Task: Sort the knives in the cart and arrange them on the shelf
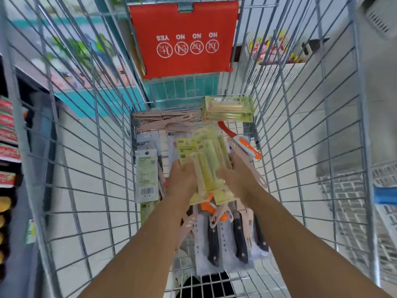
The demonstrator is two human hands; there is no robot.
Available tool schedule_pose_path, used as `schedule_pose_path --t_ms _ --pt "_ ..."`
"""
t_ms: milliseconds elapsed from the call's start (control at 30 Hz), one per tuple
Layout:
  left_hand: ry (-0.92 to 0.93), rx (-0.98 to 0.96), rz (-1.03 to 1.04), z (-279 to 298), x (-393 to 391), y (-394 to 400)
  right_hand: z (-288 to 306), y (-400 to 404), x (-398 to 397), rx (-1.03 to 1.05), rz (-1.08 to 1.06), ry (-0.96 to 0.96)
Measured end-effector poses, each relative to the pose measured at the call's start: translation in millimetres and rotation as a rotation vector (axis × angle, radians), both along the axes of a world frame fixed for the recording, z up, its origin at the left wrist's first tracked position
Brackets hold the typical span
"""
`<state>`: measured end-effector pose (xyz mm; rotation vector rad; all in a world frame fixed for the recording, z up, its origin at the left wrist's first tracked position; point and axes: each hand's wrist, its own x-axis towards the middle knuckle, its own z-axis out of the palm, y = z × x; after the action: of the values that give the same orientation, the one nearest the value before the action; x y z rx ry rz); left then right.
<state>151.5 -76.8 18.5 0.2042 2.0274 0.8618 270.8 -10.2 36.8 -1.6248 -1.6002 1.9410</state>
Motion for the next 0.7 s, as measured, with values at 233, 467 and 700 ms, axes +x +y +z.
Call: schedule_pose_path --t_ms 233,467,700 --pt "-0.281 0.089 0.199 -0.1 -3.4 15.5 -14.6 8.5 -24.7 0.005 0.122 0.099" --pt "-0.275 0.162 0.323 -11.4 -13.5 31.9 -47.7 37.8 -37.6 0.256 0.295 -0.249" --pt "-0.211 0.068 0.242 -12.5 -26.7 28.2 -84.0 91.9 -19.3 0.404 0.452 -0.832"
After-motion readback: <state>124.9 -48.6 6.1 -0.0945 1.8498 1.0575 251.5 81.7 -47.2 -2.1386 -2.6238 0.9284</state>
